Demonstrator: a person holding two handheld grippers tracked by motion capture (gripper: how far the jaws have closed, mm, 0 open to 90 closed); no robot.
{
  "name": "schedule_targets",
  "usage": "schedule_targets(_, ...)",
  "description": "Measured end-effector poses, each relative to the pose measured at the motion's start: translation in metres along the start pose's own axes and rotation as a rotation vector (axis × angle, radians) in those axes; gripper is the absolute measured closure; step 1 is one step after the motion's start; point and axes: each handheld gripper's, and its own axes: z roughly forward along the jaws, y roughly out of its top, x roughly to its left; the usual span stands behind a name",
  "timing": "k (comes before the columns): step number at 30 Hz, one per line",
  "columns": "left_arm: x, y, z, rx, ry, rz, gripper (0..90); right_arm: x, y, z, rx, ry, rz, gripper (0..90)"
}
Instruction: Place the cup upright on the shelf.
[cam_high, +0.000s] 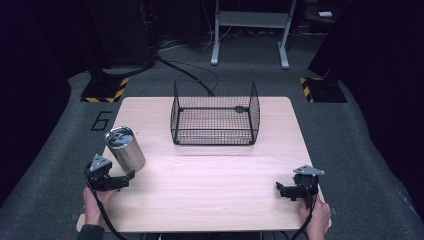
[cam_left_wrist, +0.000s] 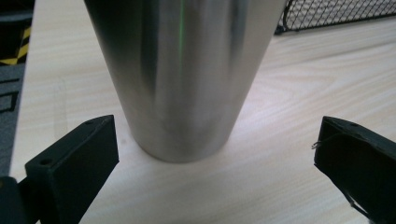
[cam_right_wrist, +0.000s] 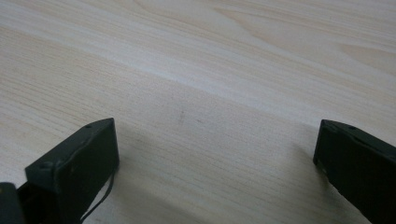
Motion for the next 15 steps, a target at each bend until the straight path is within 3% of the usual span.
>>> schedule_targets(6,0.005,0.018,-0.003,-0.039,0.001,0.014,0.0,0.0,0.0,0.0,0.0,0.0,0.0,0.0)
schedule_targets(15,0.008,0.039,-0.003,-0.058,0.004,0.028,0.0,0.0,0.0,0.0,0.0,0.0,0.0,0.0)
